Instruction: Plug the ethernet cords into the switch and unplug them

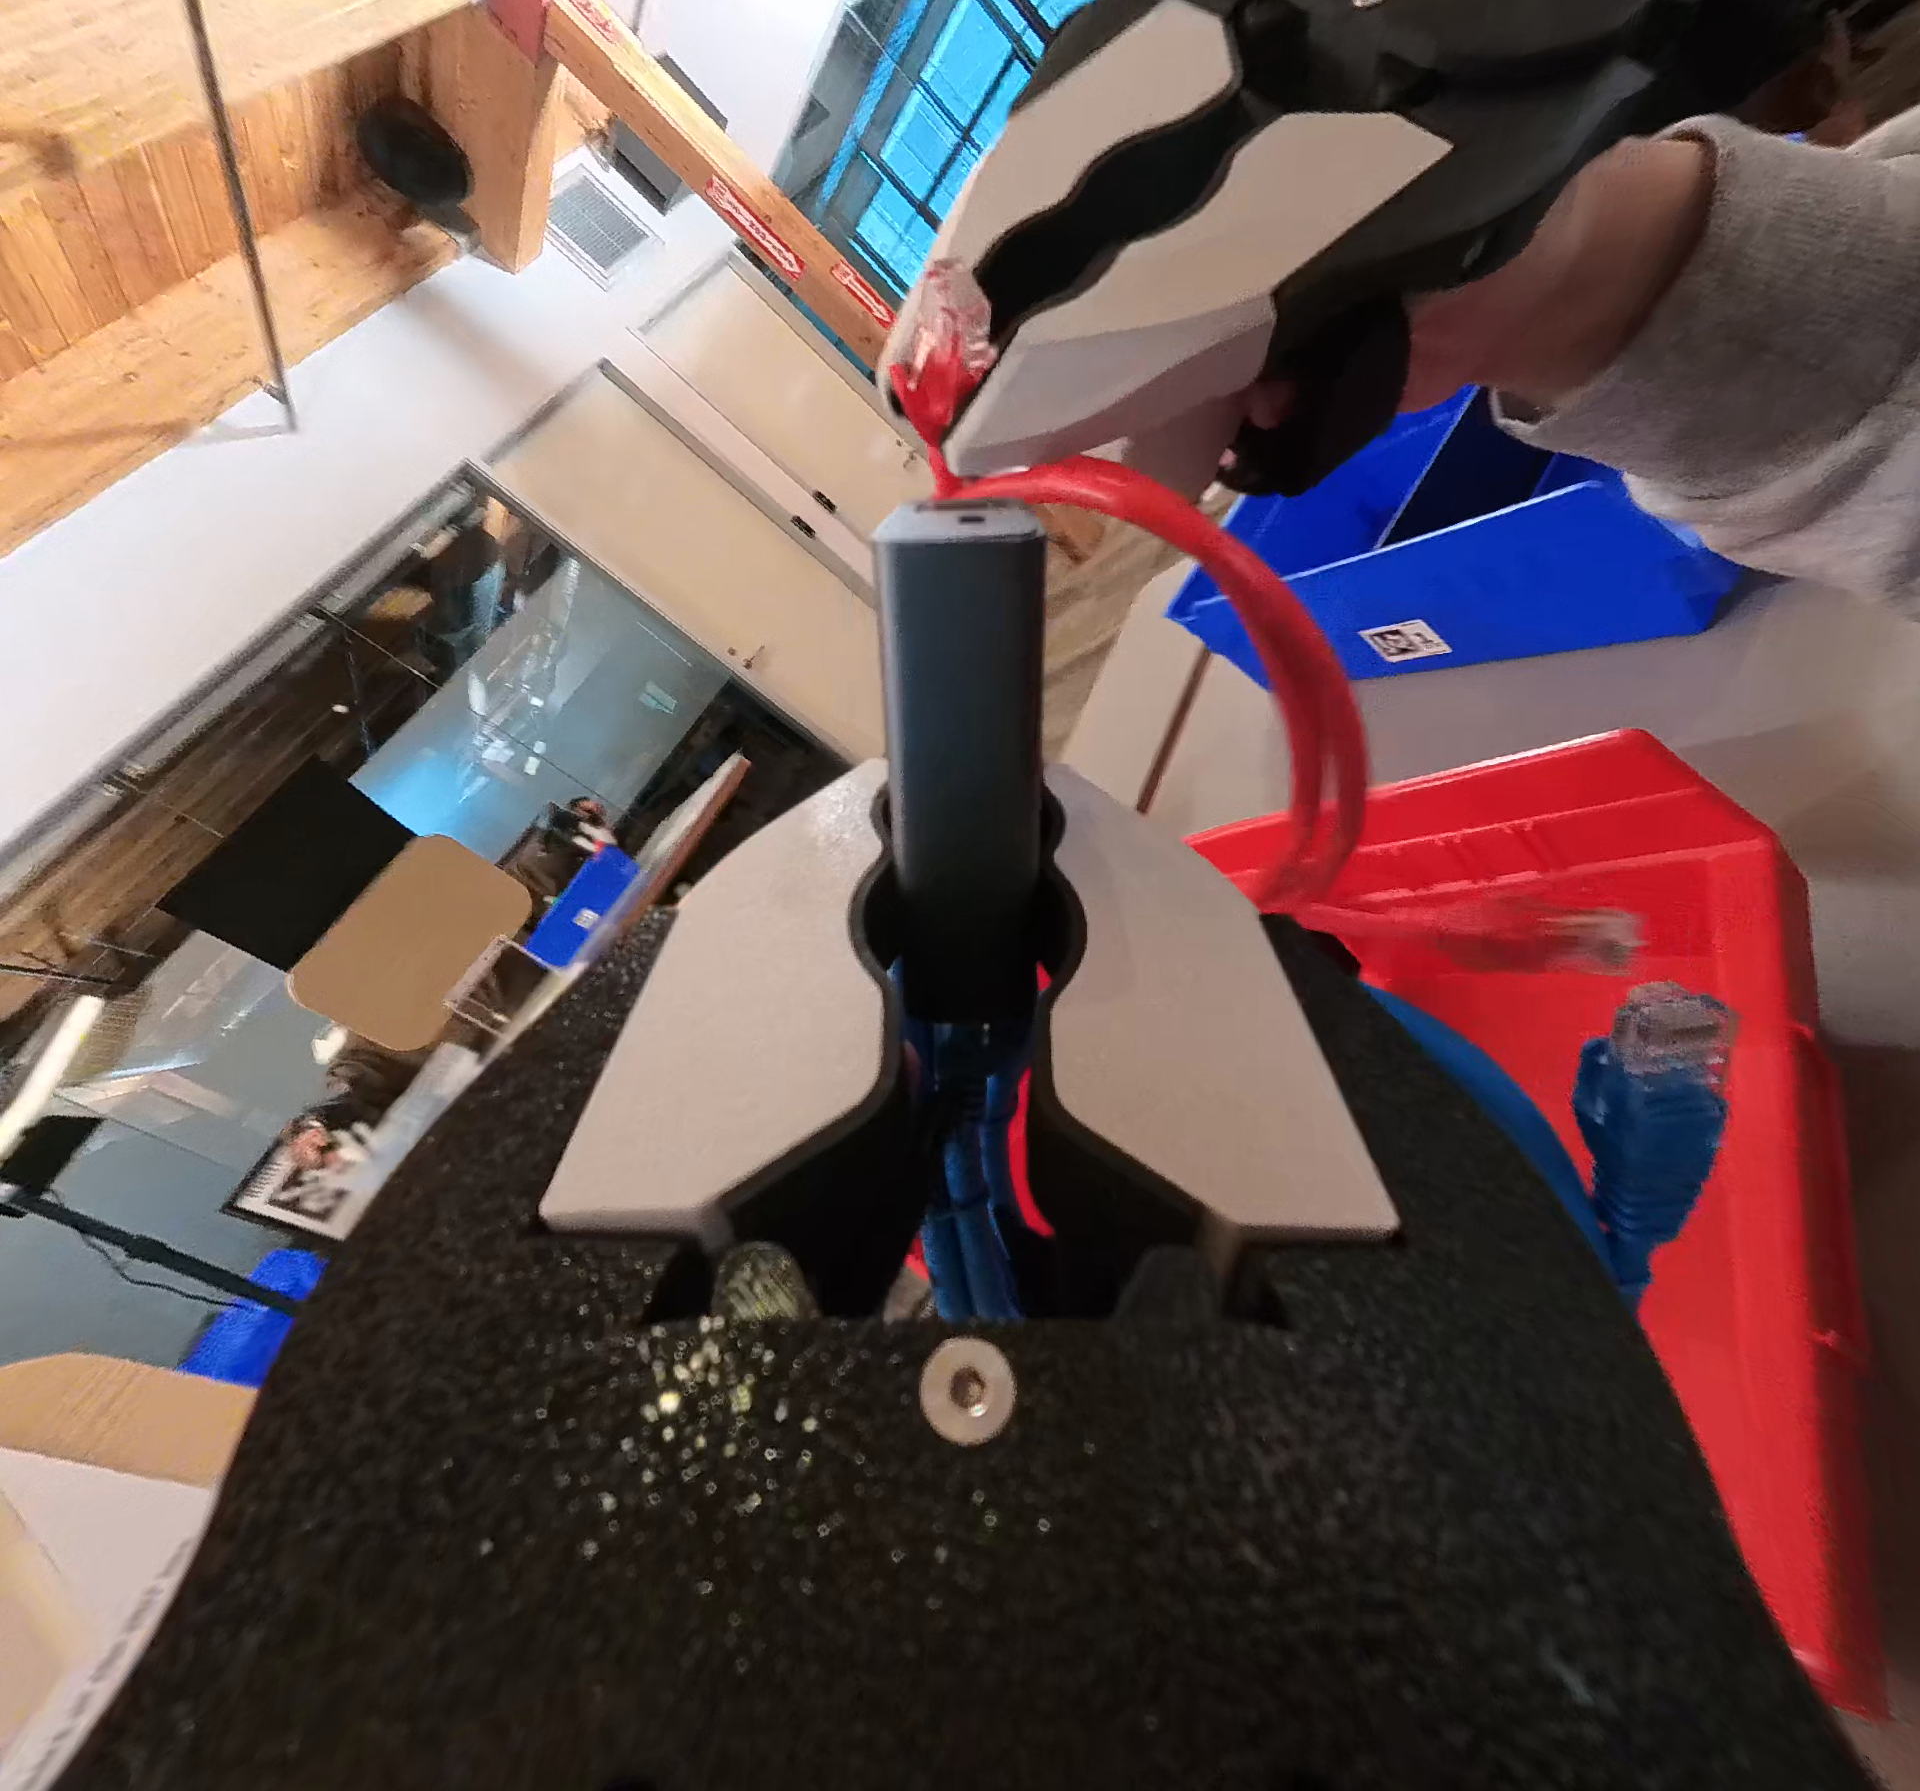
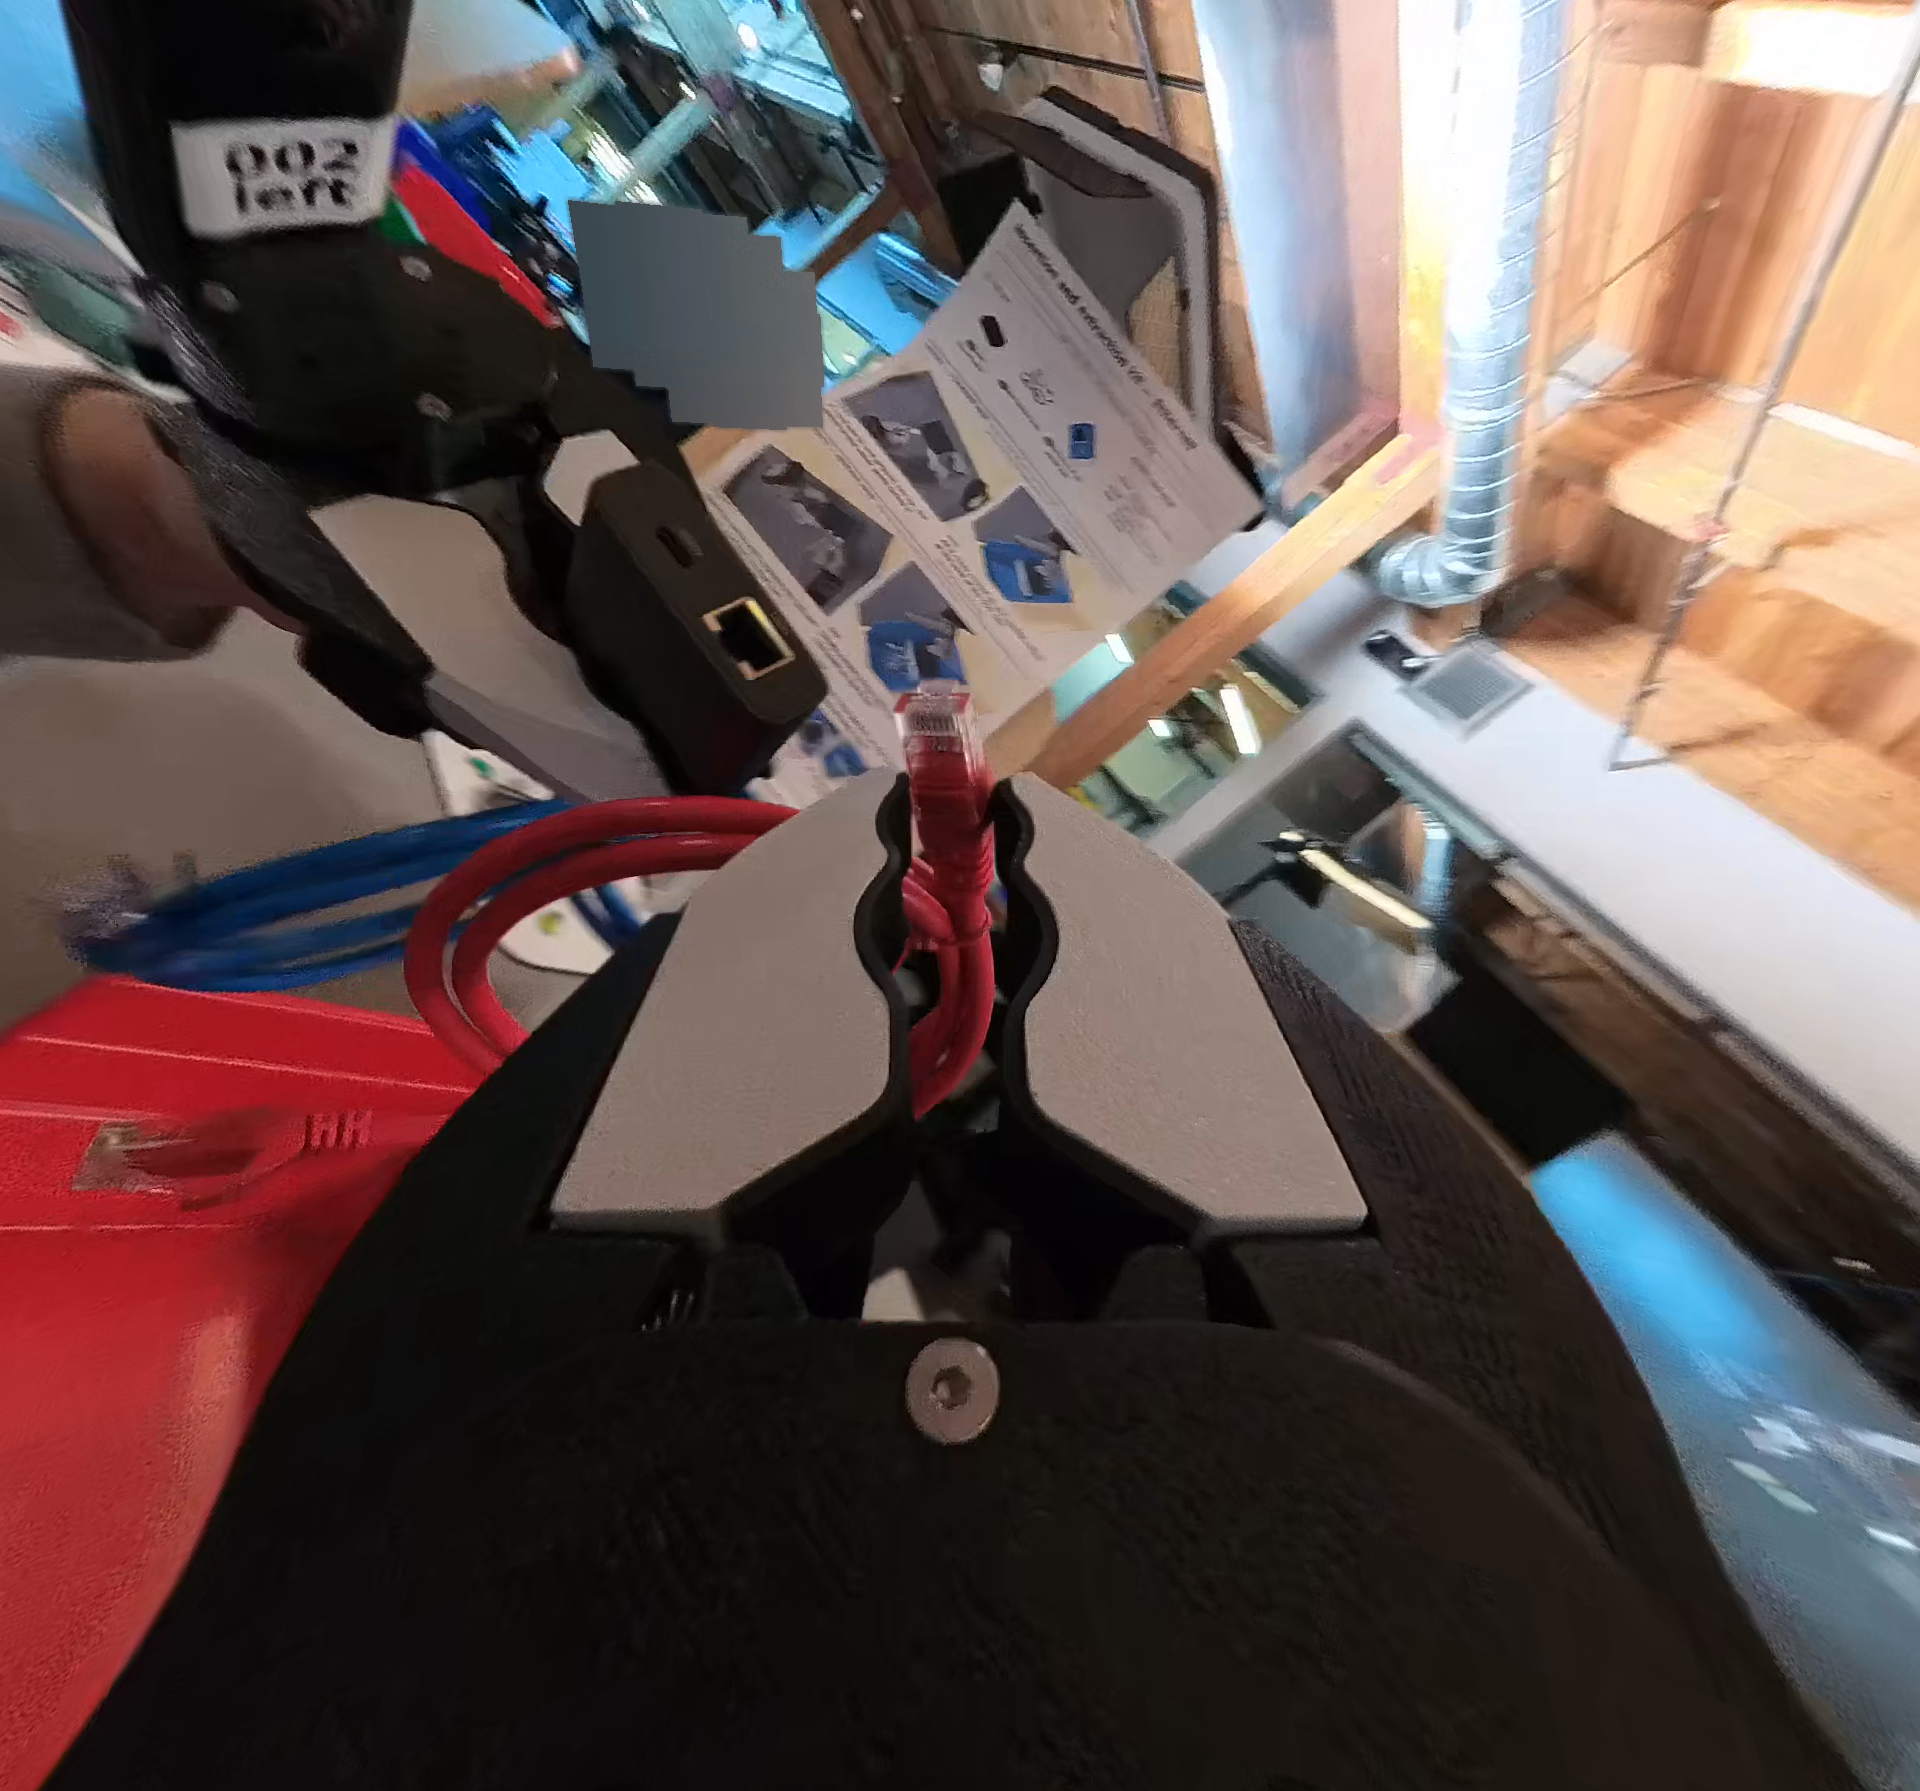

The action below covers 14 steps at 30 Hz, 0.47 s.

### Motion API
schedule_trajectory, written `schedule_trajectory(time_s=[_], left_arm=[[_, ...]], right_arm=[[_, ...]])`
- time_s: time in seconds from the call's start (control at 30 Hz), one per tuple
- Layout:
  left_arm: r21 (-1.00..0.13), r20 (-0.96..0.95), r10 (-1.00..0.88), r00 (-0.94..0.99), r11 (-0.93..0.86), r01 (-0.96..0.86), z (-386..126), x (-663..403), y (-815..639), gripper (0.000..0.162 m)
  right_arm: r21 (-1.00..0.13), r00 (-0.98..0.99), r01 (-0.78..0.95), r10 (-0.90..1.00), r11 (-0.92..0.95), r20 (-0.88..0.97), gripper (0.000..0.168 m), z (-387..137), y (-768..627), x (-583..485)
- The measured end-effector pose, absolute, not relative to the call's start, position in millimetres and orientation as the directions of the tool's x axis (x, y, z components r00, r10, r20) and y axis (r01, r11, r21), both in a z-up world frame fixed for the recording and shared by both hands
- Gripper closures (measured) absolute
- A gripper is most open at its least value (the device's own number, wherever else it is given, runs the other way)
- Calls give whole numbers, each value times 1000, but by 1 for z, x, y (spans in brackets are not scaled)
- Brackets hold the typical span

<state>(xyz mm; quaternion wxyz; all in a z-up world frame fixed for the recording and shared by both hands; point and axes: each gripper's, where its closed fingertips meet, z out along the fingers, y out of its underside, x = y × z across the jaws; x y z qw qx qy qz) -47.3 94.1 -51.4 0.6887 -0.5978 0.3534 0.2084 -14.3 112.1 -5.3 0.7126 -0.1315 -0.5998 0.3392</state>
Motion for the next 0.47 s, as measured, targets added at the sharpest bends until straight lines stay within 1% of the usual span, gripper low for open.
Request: schedule_trajectory(time_s=[0.03,0.1,0.2,0.27,0.37,0.47], left_arm=[[-697,-717,-166,677,181,-694,-55,-47,95,141],[-763,-642,-278,715,132,-633,-65,-42,96,141],[-876,-451,-472,758,69,-478,-77,-32,92,141],[-932,-297,-605,739,17,-361,-83,-21,86,141],[-982,-67,-764,642,-64,-178,-86,-2,77,141],[-990,129,-890,437,-144,-1,-80,15,62,141]], right_arm=[[-552,104,-309,605,774,790,154,-3,114,-14],[-425,242,-238,477,873,845,155,1,120,-14],[-159,430,-72,174,985,886,155,4,124,-11],[1,467,3,-2,1000,884,156,-4,121,-11],[183,484,12,-166,983,859,156,-14,107,-11],[351,505,-4,-301,937,809,157,-14,88,-7]])
